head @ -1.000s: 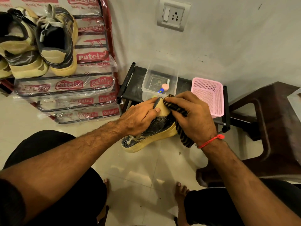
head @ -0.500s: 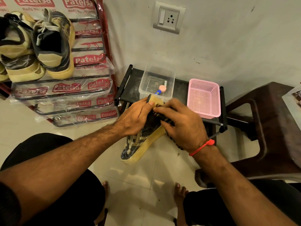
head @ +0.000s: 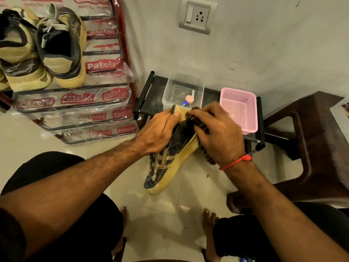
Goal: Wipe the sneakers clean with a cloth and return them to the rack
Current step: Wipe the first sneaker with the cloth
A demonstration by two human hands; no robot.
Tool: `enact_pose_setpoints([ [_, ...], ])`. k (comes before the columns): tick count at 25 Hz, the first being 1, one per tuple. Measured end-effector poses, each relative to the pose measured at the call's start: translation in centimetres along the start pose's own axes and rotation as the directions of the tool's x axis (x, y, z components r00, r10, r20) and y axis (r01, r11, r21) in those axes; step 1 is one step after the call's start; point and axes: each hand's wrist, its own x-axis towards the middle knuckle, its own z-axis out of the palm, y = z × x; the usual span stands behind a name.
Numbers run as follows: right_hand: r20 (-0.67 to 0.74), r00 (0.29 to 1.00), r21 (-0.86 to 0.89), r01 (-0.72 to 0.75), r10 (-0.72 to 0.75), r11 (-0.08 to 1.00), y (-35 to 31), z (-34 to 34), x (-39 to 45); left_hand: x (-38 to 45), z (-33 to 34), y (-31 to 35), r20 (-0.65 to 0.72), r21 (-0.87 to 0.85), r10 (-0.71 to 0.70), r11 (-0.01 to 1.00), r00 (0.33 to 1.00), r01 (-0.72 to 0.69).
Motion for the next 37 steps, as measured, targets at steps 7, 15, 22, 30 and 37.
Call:
enact_pose_setpoints([
  [7, 0.034, 0.999, 0.016, 0.014, -0.015, 1.000, -0.3, -0.1, -0.2, -0.6, 0.1, -0.2, 0.052, 0.065, 0.023, 0.998, 0.998, -0.026],
  [15, 0.135, 0.981, 0.151, 0.115, -0.136, 0.982, -0.7, -0.2, -0.5, 0.1, -0.2, -0.7, 0.046, -0.010, 0.014, 1.000, 0.999, -0.014],
  [22, 0.033, 0.998, 0.263, -0.058, 0.051, 0.963, -1.2, 0.2, -0.3, 0.4, -0.7, -1.0, 0.088, -0.058, 0.060, 0.997, 0.994, -0.055],
  [30, -0.034, 0.983, 0.313, -0.159, 0.178, 0.936, -1.5, -0.5, 0.3, 0.0, -0.7, 0.7, 0.152, 0.180, 0.155, 0.967, 0.976, -0.182],
  [37, -0.007, 0.935, 0.125, -0.350, 0.354, 0.928, 0.7, -0.8, 0.6, -0.4, -0.5, 1.4, 0.101, 0.357, 0.251, 0.894, 0.963, -0.271],
])
